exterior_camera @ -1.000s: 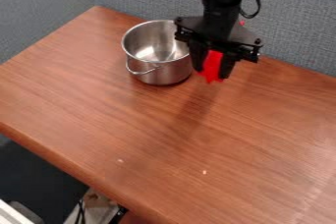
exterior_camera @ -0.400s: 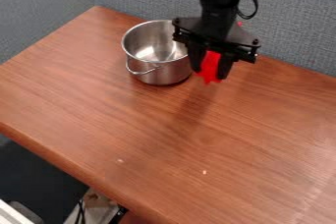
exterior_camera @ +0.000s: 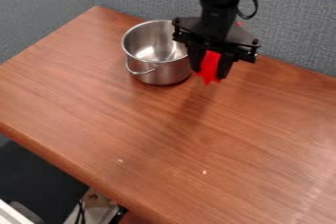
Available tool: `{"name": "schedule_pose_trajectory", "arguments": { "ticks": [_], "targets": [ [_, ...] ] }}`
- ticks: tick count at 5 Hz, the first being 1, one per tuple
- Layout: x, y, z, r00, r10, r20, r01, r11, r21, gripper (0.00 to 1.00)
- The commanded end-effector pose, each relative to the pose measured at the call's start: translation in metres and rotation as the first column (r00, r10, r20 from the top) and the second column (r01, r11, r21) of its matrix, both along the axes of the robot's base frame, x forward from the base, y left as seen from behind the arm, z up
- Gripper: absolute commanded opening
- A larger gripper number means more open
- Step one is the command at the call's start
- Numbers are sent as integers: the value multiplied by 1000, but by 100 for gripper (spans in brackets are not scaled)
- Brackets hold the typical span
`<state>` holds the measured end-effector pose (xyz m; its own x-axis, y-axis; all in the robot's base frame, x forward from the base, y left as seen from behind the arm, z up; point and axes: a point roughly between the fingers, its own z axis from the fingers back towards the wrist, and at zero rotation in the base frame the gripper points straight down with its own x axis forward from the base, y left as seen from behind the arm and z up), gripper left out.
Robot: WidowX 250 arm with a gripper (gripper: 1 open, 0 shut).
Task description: Move the red object from the metal pot to the table
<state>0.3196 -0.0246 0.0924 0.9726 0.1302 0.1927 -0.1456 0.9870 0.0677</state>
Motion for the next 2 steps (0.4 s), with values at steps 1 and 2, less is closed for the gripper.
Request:
{"name": "schedule_pose_trajectory", "arguments": {
  "ticks": [1,2],
  "targets": [
    [7,4,11,999,7,41,-7,1000,3,0],
    [7,4,11,999,10,42,-10,1000,3,0]
  ]
}}
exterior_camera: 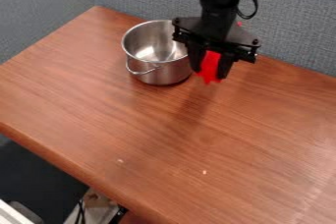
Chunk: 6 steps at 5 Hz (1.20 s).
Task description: Move the red object from the metal pot to the table
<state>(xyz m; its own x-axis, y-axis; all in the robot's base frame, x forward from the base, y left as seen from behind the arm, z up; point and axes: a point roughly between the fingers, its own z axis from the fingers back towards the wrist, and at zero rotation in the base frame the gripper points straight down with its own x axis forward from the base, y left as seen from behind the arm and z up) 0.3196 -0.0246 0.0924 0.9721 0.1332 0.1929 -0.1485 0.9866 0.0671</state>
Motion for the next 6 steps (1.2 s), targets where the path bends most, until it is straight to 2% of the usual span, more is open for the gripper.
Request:
{"name": "schedule_pose_trajectory", "arguments": {
  "ticks": [1,6],
  "targets": [
    [7,5,11,999,9,42,-9,1000,3,0],
    [23,-12,0,999,-32,37,32,999,-20,0]
  ]
}}
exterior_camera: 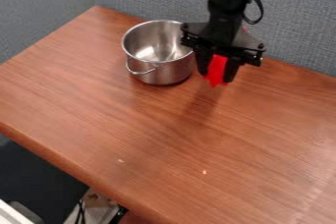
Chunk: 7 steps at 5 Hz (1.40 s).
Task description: Move the red object from the metal pot to the table
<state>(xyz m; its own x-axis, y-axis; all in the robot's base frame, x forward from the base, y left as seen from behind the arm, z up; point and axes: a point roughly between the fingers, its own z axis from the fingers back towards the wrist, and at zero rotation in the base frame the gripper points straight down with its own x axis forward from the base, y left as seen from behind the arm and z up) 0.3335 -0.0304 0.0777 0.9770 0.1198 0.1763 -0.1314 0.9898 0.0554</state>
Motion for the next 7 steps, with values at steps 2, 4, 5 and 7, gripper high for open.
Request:
{"name": "schedule_pose_trajectory", "arguments": {
  "ticks": [2,4,5,7],
  "targets": [
    [13,-11,9,998,-35,50,36,999,-16,0],
    [16,-15,6,998,-51,47,52,998,-22,0],
    [17,-17,4,997,-59,45,60,998,-26,0],
    [22,-21,-3,996,-76,37,77,997,-32,0]
  ]
}}
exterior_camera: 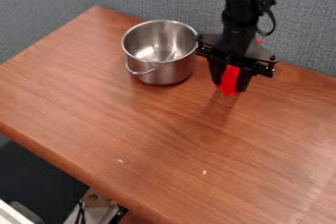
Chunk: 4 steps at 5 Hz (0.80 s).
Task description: Move the red object from the metal pot to the table
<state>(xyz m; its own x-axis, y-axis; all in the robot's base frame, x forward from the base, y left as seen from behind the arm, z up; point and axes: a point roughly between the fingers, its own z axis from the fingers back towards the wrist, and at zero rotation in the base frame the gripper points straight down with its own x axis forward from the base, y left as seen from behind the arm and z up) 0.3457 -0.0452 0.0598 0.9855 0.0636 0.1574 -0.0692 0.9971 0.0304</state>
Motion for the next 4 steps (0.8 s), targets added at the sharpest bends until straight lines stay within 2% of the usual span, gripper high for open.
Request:
{"name": "schedule_pose_trajectory", "arguments": {
  "ticks": [1,2,3,4],
  "targets": [
    [12,-7,11,999,-18,47,19,1000,-11,0],
    [15,-8,6,999,-23,41,23,1000,-12,0],
    [16,-8,3,999,-25,34,25,1000,-14,100],
    [16,-7,5,999,-26,31,27,999,-18,100]
  ]
}}
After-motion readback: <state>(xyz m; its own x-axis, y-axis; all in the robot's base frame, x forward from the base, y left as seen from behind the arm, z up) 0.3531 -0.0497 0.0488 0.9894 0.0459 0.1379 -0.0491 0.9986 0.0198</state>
